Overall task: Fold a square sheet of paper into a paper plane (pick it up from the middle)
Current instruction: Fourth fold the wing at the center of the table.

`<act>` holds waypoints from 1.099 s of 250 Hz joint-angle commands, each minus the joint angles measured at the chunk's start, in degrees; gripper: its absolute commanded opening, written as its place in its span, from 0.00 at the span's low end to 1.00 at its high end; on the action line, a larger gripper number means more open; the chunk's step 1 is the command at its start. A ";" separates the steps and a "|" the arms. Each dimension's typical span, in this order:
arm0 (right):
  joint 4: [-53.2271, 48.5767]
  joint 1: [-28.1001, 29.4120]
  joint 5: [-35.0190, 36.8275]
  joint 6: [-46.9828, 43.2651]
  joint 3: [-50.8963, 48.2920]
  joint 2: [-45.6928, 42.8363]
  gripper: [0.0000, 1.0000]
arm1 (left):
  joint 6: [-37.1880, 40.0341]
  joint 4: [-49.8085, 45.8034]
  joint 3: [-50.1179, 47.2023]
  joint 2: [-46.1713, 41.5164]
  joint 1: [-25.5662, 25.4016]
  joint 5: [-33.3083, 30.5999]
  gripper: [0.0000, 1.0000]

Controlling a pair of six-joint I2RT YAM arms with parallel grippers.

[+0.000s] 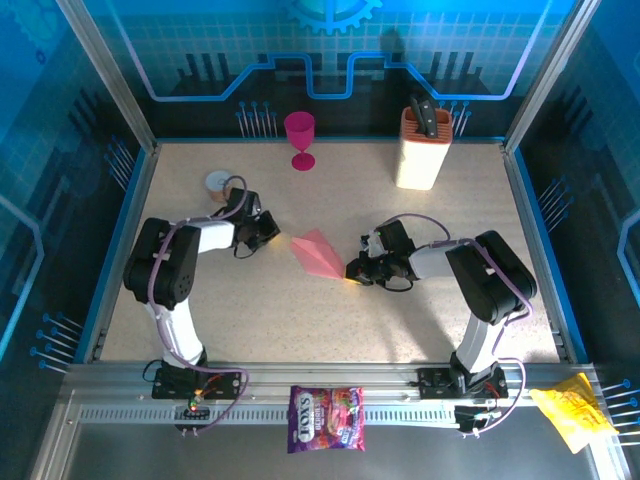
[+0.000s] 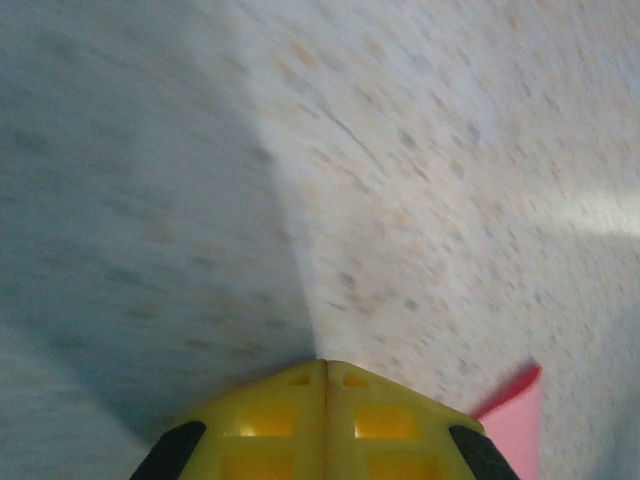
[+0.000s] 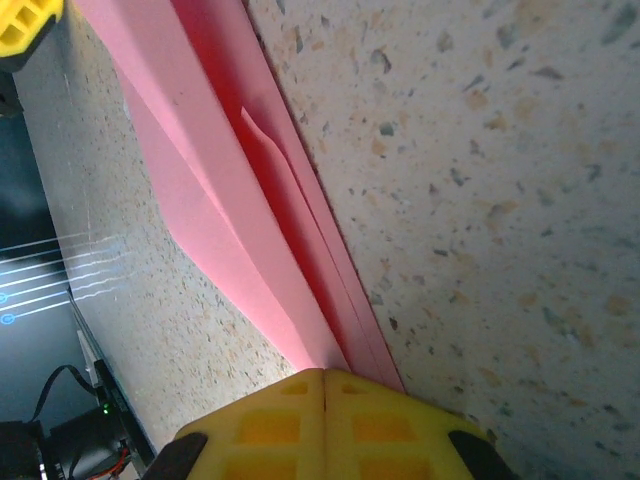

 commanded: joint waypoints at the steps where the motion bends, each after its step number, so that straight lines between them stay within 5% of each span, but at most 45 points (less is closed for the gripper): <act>1: -12.31 -0.60 10.13 -0.02 -4.70 5.50 0.00 | -1.44 -7.37 1.46 -4.55 -3.42 -2.81 0.00; 113: -7.13 4.32 11.86 8.07 -10.55 -0.56 0.00 | -6.76 -5.47 2.89 -3.91 -23.83 -5.22 0.00; 202: -16.56 8.37 14.96 6.39 -7.66 -20.30 0.00 | -5.24 -6.57 4.02 3.67 -24.71 -9.13 0.00; 238: -25.78 6.08 18.07 -0.21 -3.64 -27.61 0.24 | -3.18 -6.86 3.91 3.57 -24.63 -8.48 0.00; 275: -24.25 1.73 14.45 -4.25 -3.82 -26.71 0.29 | -1.07 -6.55 3.26 2.93 -24.58 -7.26 0.00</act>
